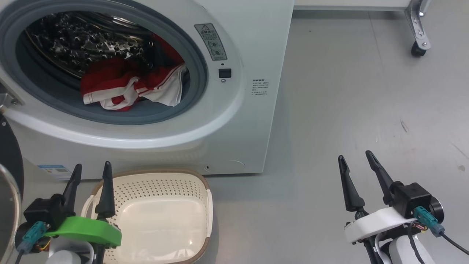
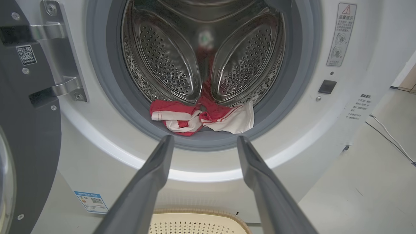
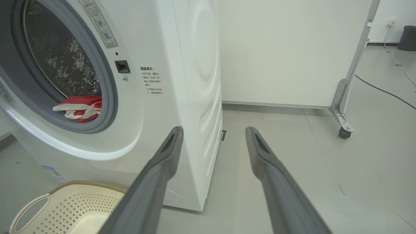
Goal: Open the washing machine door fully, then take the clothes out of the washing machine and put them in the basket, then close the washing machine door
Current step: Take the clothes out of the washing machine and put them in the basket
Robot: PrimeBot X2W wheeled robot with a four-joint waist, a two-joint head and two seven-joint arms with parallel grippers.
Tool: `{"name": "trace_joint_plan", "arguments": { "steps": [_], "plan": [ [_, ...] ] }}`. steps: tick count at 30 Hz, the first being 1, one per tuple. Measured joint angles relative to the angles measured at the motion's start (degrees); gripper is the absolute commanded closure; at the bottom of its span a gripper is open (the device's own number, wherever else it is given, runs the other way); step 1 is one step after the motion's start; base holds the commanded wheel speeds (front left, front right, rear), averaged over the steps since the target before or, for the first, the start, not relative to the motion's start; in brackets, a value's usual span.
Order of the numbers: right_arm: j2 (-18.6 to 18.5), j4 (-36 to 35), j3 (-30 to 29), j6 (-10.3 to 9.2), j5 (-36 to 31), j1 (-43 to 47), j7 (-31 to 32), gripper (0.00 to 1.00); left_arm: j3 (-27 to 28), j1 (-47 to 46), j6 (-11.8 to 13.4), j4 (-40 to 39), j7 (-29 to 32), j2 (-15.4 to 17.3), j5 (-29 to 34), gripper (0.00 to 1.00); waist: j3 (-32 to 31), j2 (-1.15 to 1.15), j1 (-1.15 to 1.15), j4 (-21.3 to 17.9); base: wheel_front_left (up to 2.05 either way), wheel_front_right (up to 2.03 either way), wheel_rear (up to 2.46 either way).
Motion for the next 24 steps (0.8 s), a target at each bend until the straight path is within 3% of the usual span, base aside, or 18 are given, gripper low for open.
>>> {"name": "trace_joint_plan", "arguments": {
  "steps": [15, 24],
  "plan": [
    [0.0, -2.4, 2.3, 0.04, -0.6, -2.3, 0.0, 0.0, 2.6, -6.2, 2.7, -2.4, 3.1, 4.4, 1.5, 0.0, 9.1, 0.0, 0.0, -4.3, 0.0, 0.0, 0.0],
    [0.0, -3.5, 4.3, 0.04, -0.1, -5.5, 0.0, 0.0, 4.2, -14.7, 5.0, -2.5, 8.6, 9.8, 4.2, 0.0, 15.5, 0.0, 0.0, -8.4, 0.0, 0.0, 0.0]
  ]
}}
